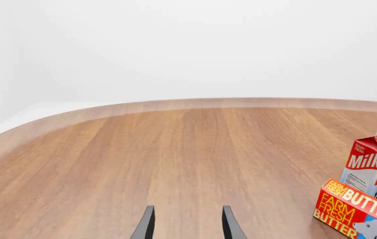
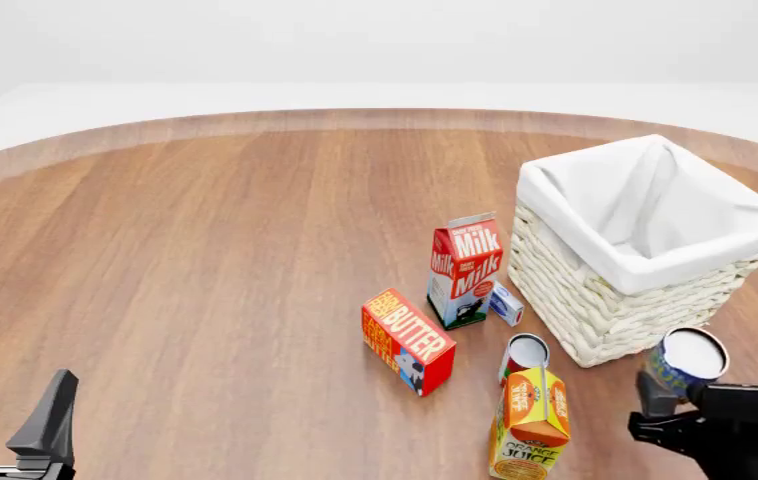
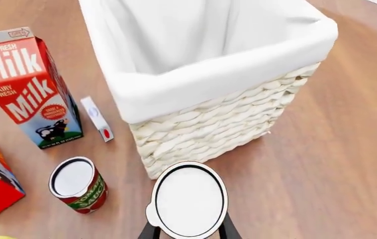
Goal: Pick up the alphabet soup, and put it in the basket.
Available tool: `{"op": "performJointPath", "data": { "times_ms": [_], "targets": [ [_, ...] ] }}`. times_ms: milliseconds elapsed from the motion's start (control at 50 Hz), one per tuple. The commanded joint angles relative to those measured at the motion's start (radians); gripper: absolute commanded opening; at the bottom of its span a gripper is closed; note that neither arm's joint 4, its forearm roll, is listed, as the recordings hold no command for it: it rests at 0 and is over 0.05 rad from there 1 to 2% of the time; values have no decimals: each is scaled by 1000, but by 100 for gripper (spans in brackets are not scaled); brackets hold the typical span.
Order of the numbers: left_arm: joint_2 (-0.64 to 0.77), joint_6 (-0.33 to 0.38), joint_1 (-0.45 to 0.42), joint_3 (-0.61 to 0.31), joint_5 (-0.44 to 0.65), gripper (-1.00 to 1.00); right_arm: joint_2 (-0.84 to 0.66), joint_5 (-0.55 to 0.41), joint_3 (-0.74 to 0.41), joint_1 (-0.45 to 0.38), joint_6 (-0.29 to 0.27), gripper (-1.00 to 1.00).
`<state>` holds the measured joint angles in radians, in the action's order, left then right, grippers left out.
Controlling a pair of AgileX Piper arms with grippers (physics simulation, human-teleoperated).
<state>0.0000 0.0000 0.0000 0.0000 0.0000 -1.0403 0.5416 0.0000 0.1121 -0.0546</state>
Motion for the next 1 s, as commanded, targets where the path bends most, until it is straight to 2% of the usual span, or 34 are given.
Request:
{"op": "performJointPath", "data": {
  "times_ms": [20, 180, 600, 1000],
  "targets": [
    [0, 0, 0, 0, 0, 100, 236, -192, -1, 0, 18, -100],
    [0, 0, 0, 0, 0, 100, 279, -224, 0, -5, 17, -100],
    [0, 0, 0, 0, 0, 100, 539, -484, -58, -2, 10, -100],
    [0, 0, 0, 0, 0, 100, 589, -585, -152, -2, -16, -100]
  ]
}}
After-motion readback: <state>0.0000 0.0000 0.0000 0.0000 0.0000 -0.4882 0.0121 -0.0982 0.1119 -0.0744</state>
